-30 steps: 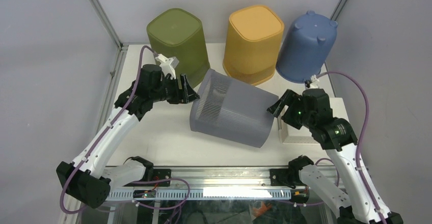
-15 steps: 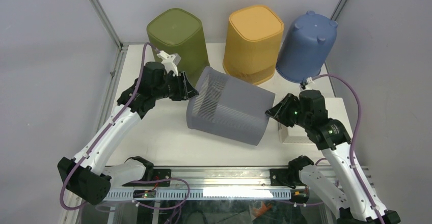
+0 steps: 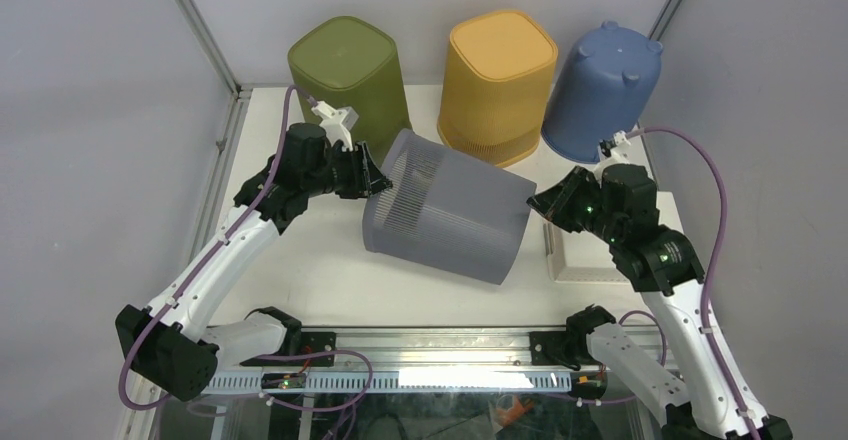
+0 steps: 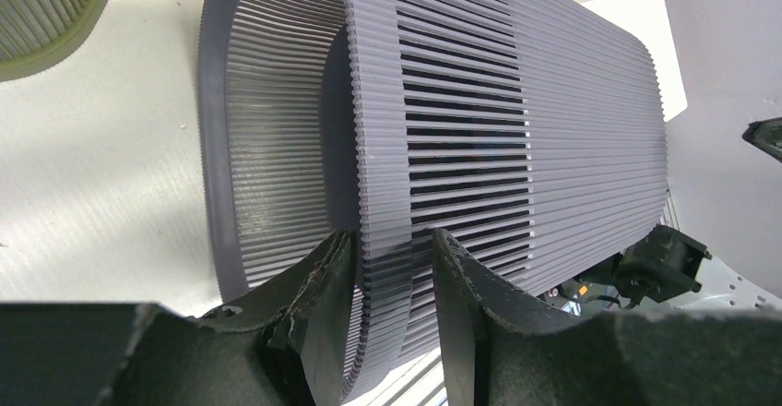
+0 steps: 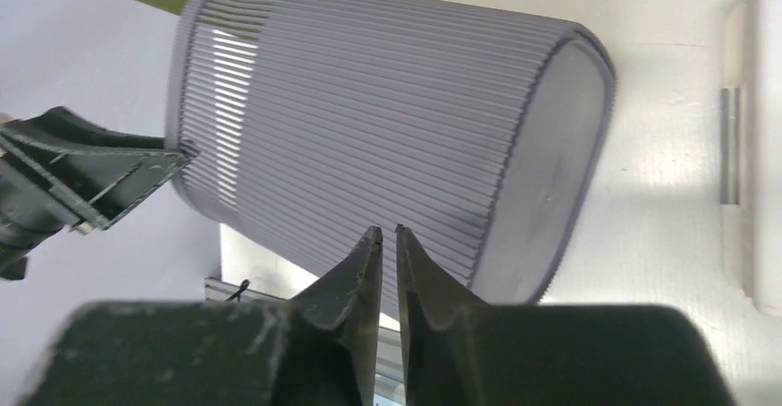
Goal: Turn the large container upside down
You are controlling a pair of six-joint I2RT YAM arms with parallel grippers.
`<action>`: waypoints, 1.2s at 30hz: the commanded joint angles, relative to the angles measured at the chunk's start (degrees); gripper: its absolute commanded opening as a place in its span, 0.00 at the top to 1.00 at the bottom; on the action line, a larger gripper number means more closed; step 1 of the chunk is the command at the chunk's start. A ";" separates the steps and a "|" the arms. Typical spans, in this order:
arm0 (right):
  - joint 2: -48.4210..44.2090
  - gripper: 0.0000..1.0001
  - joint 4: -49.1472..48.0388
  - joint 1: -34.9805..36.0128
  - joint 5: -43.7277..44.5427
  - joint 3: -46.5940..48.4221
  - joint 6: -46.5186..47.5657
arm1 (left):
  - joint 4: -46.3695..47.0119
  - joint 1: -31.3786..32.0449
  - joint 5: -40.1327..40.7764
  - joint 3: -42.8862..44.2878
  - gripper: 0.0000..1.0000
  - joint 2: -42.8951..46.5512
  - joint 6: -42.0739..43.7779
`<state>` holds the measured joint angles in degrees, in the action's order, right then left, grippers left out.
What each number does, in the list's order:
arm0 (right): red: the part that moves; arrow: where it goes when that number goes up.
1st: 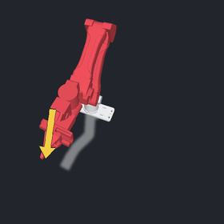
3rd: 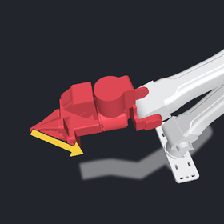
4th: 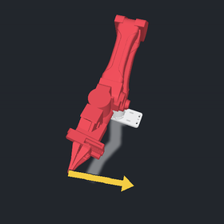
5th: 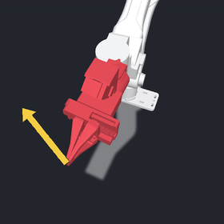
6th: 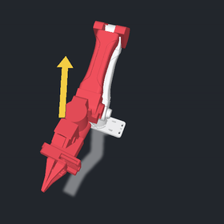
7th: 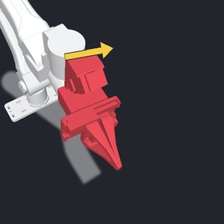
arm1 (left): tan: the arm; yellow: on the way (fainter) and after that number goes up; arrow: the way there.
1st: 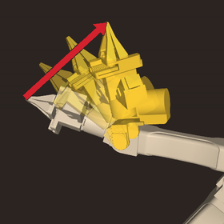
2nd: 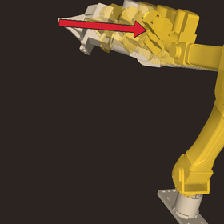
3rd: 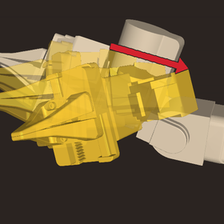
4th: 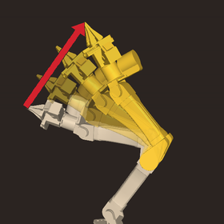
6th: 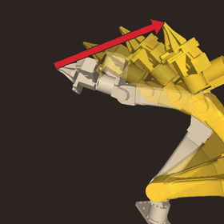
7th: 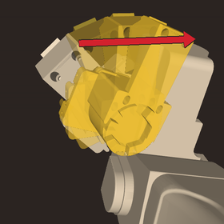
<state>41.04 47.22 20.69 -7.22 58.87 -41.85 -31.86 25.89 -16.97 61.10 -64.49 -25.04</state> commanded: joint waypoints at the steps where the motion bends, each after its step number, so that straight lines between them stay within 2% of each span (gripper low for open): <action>1: 1.28 0.81 3.23 -0.12 5.89 2.81 2.46 | -0.03 0.04 2.14 0.81 0.64 0.87 0.87; 6: 2.96 0.65 5.02 -0.12 6.88 2.51 3.52 | -0.04 0.05 4.65 4.19 0.63 1.29 1.13; 9: 2.44 0.51 3.31 -0.12 5.49 1.81 3.33 | -0.05 0.07 5.64 5.84 0.54 0.93 1.69; 13: 2.35 0.38 1.57 -0.12 3.58 0.09 2.34 | -0.06 0.09 6.81 6.85 0.44 -0.03 1.83; 16: 2.26 0.37 0.28 -0.21 2.55 -1.30 1.66 | -0.04 0.11 8.48 7.84 0.47 -0.39 1.84; 20: 2.27 0.38 -2.48 -0.21 0.10 -3.77 0.46 | -0.25 0.17 11.91 8.97 0.62 -1.42 2.86; 22: 2.38 0.39 -3.91 -0.29 -1.26 -4.91 -0.14 | -0.39 0.16 13.43 8.60 0.65 -1.79 3.62; 36: 1.68 0.41 -11.12 -0.91 -6.00 -10.84 -3.00 | 0.13 0.17 15.55 4.08 0.67 -3.85 4.27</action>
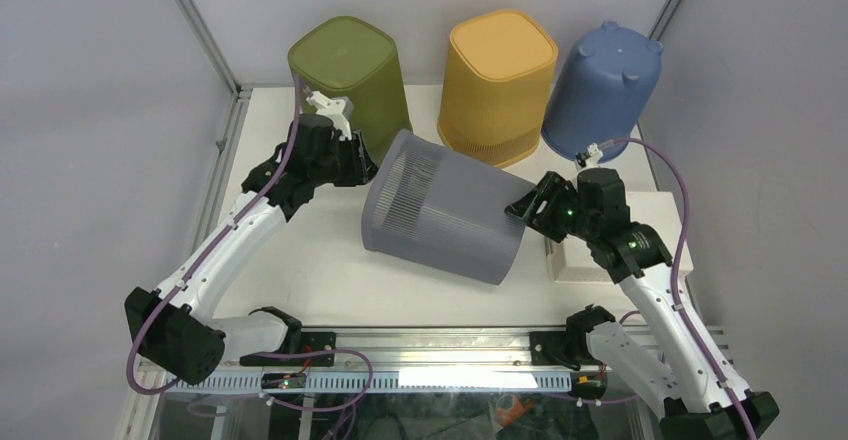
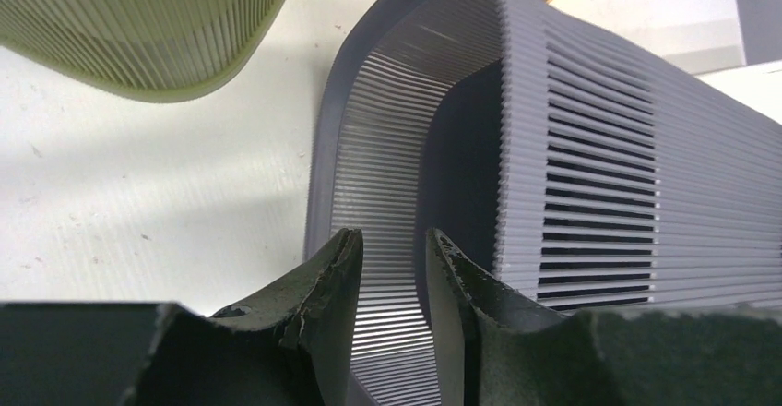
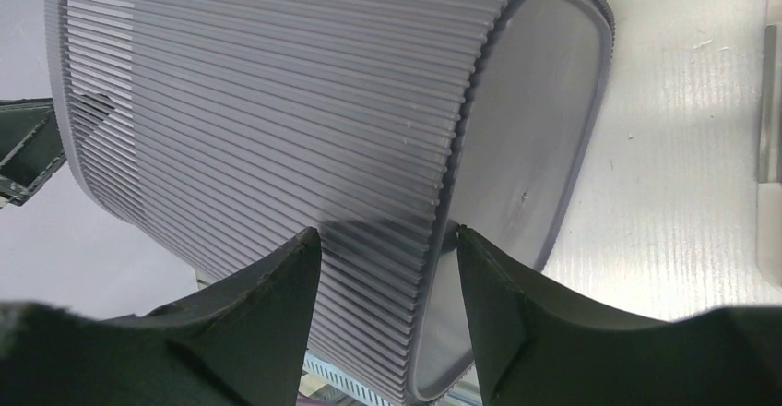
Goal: Turn the large container upside down
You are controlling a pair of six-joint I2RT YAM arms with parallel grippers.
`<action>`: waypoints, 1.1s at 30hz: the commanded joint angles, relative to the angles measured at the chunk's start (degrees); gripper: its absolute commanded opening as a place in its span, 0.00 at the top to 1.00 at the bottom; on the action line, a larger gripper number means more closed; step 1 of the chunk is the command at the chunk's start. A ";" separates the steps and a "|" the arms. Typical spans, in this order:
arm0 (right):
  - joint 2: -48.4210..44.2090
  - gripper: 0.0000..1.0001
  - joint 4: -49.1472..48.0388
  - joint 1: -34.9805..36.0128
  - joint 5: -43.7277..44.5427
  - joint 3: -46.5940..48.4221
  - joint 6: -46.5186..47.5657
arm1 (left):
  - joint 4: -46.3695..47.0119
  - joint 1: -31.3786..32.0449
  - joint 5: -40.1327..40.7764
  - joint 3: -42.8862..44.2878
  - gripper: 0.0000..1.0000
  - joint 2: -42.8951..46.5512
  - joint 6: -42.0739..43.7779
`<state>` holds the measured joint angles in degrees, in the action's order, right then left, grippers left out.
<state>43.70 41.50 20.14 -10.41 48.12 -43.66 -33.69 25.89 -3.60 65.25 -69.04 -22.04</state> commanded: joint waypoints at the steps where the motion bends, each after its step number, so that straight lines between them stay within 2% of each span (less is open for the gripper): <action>1: -0.99 0.41 -5.31 -0.37 -2.71 -0.05 -1.12 | 1.96 0.13 2.76 0.07 0.67 1.07 1.30; 7: -0.91 0.43 -4.87 -0.61 -2.60 -0.40 -0.81 | 1.96 0.13 3.94 4.44 0.54 3.71 0.37; 11: -1.11 0.43 -4.63 -0.64 -2.43 -0.61 -0.90 | 2.13 0.13 3.06 6.94 0.51 4.90 -0.63; 15: -1.25 0.43 -4.41 -0.80 -2.26 -0.51 -0.81 | 2.61 0.14 -0.05 7.39 0.51 4.70 -0.27; 21: -1.10 0.43 -4.81 -0.85 -2.30 -0.57 -1.07 | 2.49 0.17 -5.24 4.98 0.56 2.49 0.93; 28: -0.75 0.43 -6.49 -0.95 -4.01 -1.23 -1.98 | 1.61 0.13 -4.75 1.88 0.58 0.38 2.77; 33: -1.71 0.48 -7.28 -0.97 -5.28 0.85 -2.60 | 1.63 0.13 -4.08 0.23 0.59 -0.60 3.15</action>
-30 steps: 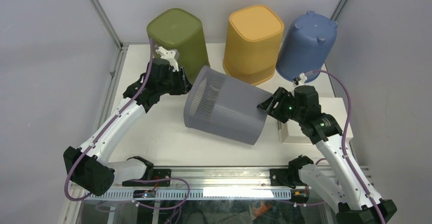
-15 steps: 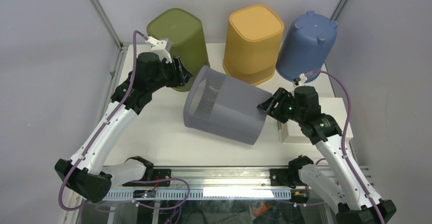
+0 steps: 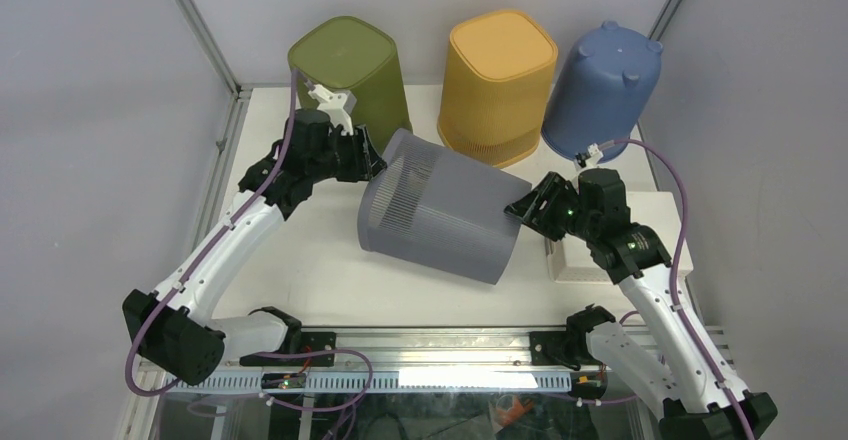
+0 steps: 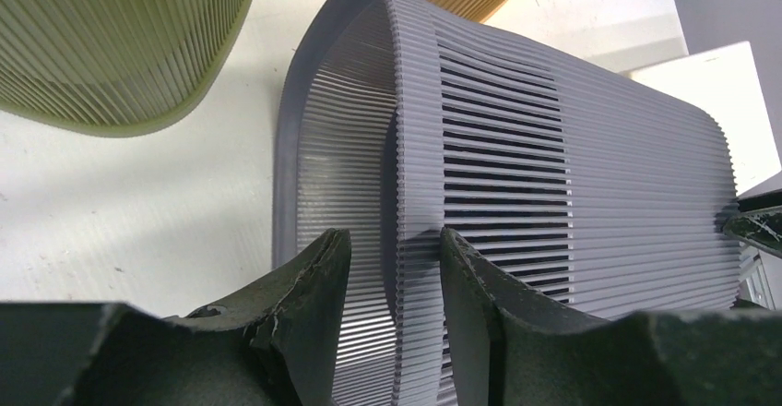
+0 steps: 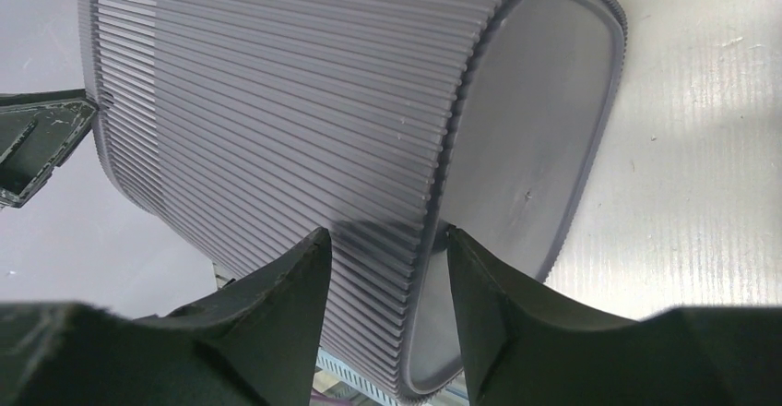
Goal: Turn the large container upside down
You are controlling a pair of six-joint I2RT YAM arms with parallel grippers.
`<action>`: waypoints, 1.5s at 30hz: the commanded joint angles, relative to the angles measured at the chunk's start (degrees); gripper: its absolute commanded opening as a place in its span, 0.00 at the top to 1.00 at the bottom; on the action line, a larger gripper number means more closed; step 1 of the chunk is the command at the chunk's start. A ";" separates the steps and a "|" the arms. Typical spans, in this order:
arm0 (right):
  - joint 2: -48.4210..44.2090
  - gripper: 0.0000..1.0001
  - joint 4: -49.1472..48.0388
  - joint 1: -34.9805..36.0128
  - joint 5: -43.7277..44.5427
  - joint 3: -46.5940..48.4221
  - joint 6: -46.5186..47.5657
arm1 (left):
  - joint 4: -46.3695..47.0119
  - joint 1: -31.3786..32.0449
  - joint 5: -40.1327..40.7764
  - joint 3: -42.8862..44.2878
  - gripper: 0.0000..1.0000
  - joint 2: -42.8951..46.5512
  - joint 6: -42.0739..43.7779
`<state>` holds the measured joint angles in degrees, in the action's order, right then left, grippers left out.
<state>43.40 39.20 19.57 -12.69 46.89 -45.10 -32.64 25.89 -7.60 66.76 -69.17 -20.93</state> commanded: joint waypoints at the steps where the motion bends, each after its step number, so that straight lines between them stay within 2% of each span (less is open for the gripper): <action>1: -1.58 0.49 -5.52 -0.35 -3.63 2.93 -1.15 | 0.57 0.14 0.07 -1.65 0.59 -0.72 2.10; 8: -0.49 0.58 -11.76 -0.32 -9.95 7.95 -3.12 | 0.65 0.16 0.08 -2.54 0.59 -2.35 2.37; 19: 3.31 0.60 -20.44 0.05 -16.13 11.93 -7.41 | 3.40 0.19 -2.51 -5.43 0.60 -3.48 1.55; 32: 11.62 0.60 -26.55 6.21 -13.99 24.83 -6.04 | 7.33 0.34 -6.71 -7.37 0.60 -3.69 -0.80; 38: 15.78 0.60 -27.84 11.44 -11.36 23.05 -5.28 | 8.62 0.35 -6.49 -9.20 0.55 -2.94 -1.47; 45: 17.36 0.58 -29.35 13.45 -9.51 19.16 -5.64 | 8.53 0.38 -4.68 -10.54 0.51 -1.41 -1.07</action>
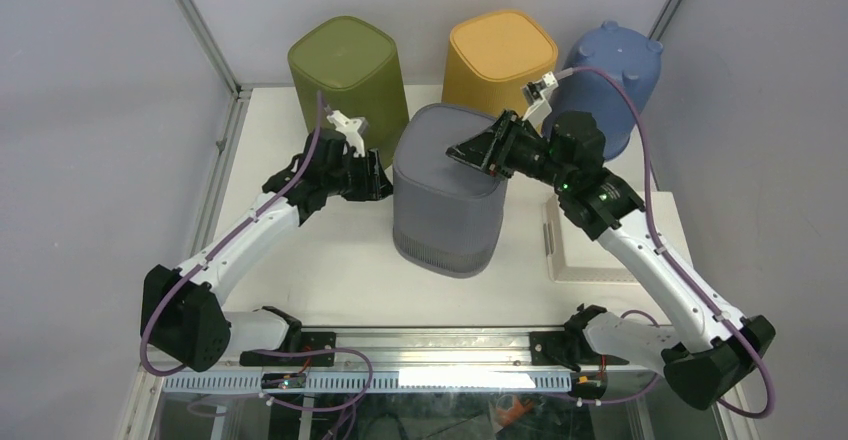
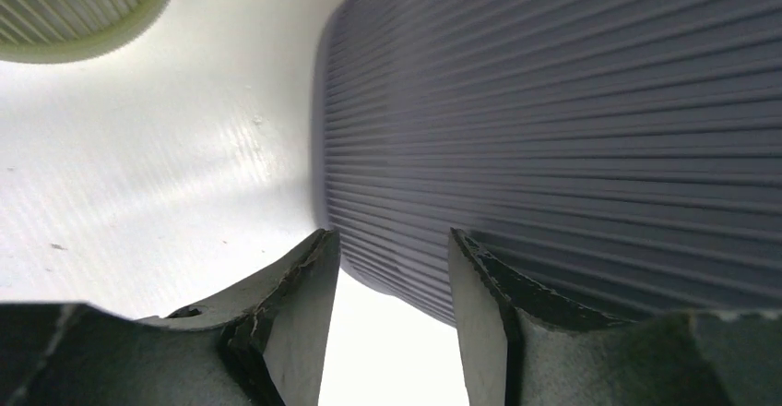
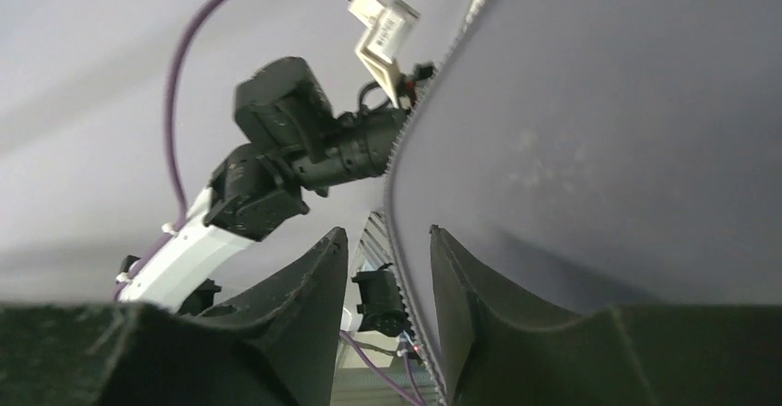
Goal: Turn the large container upside down
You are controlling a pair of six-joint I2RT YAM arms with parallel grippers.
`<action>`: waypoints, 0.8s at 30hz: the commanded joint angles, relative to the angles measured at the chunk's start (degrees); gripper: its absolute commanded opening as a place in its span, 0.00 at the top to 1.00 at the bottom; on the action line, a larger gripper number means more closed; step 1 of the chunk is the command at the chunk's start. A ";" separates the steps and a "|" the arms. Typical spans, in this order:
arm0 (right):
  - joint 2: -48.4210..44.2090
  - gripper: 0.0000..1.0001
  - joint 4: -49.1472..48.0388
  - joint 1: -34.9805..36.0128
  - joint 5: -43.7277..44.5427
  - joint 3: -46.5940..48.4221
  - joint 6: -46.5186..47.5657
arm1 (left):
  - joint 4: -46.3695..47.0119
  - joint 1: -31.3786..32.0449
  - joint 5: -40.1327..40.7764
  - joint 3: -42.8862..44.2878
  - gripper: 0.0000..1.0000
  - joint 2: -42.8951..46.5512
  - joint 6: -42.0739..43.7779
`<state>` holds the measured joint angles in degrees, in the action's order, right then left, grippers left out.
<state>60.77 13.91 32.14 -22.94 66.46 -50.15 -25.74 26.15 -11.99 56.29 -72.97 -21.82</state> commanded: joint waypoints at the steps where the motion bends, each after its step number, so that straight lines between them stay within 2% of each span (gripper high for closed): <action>1: 0.08 0.58 -4.07 1.02 0.74 -0.19 -0.46 | 1.46 0.10 0.20 0.03 0.50 2.62 -0.03; 3: 0.41 0.56 -2.99 1.31 0.86 1.23 -0.29 | 0.80 0.04 1.06 0.65 0.46 2.98 0.42; 6: 0.66 0.49 3.07 1.35 2.99 6.62 4.90 | -1.21 0.01 2.77 2.97 0.42 3.61 1.29; 10: -1.48 0.39 15.15 1.40 12.88 14.97 12.89 | -5.82 0.03 8.58 7.39 0.37 5.24 3.11; 14: -5.29 0.31 27.38 1.36 30.54 18.97 20.08 | -9.66 -0.02 12.26 11.64 0.29 7.78 4.81; 17: -7.81 0.13 36.99 1.35 47.53 19.93 20.87 | -12.17 -0.05 15.84 13.49 0.04 9.70 4.34; 20: -9.40 0.02 44.60 1.35 60.05 19.41 20.29 | -13.02 -0.10 17.73 13.15 0.01 11.70 3.81; 24: -9.52 0.01 48.31 1.08 69.44 16.19 19.94 | -14.20 -0.07 23.63 11.46 0.01 13.45 -1.03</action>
<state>50.02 53.76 33.36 28.86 84.82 -31.44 -38.22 26.17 4.54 67.94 -61.19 -19.29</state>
